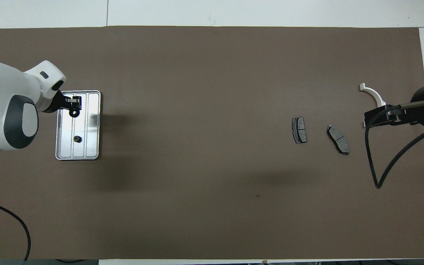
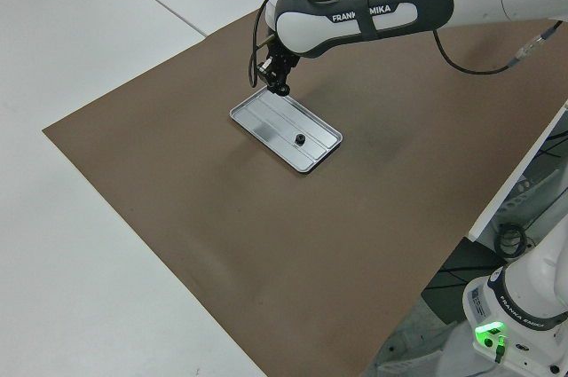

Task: Pick bearing gear from pile to tray
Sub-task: 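Lower the ring into the tray and open the left gripper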

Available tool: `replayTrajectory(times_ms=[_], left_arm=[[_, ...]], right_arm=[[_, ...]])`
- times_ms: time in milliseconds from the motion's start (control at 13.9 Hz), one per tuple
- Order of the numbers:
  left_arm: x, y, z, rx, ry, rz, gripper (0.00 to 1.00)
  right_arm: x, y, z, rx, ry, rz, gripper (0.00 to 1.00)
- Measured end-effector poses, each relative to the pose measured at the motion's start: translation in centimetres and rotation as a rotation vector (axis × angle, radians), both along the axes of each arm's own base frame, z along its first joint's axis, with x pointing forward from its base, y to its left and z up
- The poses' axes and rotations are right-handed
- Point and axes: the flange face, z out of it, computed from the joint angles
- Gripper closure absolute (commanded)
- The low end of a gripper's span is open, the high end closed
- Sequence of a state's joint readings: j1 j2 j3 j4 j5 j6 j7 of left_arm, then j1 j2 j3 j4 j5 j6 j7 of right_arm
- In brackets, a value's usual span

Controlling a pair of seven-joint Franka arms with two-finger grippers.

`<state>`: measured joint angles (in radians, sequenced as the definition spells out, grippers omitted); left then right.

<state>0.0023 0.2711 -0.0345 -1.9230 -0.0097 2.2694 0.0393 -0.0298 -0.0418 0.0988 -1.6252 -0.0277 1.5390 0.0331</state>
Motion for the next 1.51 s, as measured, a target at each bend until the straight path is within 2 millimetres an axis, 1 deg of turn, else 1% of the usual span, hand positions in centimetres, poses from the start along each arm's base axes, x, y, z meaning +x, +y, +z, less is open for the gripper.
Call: replayTrajectory(times_ms=[216, 648, 935, 1223, 1511], left_arm=[[-0.7, -0.2, -1.9, 0.003, 0.009, -0.039, 1.0], [-1.0, 0.1, -4.2, 0.007, -0.001, -0.077, 1.0], [-1.3, 1.1, -4.7, 0.012, 0.004, -0.104, 1.0], [-1.4, 1.2, -4.9, 0.013, 0.001, -0.11, 1.0], [-1.9, 1.7, -5.9, 0.015, -0.017, -0.102, 1.0]], right_arm=[[0.0, 0.0, 0.0, 0.0, 0.0, 0.0, 0.0], [0.1, 0.2, -0.3, 0.0, 0.005, 0.004, 0.0], [0.3, 0.5, -0.6, 0.0, 0.011, 0.009, 0.0], [0.2, 0.8, -0.6, 0.001, 0.011, 0.015, 0.0], [0.2, 0.8, -0.4, 0.001, 0.007, 0.015, 0.0]])
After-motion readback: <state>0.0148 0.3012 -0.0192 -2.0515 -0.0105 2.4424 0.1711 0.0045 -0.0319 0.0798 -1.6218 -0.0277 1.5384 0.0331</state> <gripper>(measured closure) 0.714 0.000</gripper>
